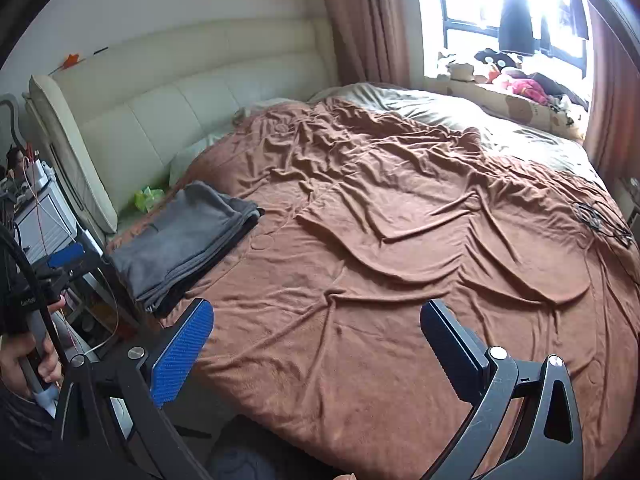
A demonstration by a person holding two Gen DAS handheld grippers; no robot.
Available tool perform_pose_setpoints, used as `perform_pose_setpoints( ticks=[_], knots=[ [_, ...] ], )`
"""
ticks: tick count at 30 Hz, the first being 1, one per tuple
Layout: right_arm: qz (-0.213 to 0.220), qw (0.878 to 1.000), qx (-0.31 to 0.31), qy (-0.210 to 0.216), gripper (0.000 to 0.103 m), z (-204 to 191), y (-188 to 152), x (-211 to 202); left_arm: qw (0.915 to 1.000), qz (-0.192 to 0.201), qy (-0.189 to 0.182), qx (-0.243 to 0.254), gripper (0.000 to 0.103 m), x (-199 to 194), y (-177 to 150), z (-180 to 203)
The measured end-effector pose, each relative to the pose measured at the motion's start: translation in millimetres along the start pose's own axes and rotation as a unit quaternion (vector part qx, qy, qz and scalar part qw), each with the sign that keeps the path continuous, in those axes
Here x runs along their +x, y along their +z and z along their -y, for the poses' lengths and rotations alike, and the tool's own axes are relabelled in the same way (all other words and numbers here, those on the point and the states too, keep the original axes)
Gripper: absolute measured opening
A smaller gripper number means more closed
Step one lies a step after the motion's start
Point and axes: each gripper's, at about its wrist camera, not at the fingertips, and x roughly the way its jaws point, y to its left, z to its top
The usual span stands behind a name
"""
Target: Fold small clothes
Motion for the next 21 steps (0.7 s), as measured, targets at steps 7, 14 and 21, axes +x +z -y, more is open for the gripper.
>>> perform_pose_setpoints(
  ticks=[7, 14, 21],
  knots=[
    [0.023, 0.999, 0.013, -0.02, 0.103, 12.2, -29.0, -56.1, 0.9993, 0.023, -0.001, 0.03, 0.103, -27.7, -21.9, 36.4],
    [0.034, 0.998, 0.022, -0.049, 0.103, 22.7, -65.7, -96.4, 0.9979, 0.036, -0.013, 0.052, 0.103, -49.4, -44.2, 67.7],
    [0.059, 0.996, 0.034, -0.061, 0.103, 32.2, -96.5, -132.3, 0.9957, 0.057, -0.027, 0.068, 0.103, -77.3, -61.7, 97.1]
  ],
)
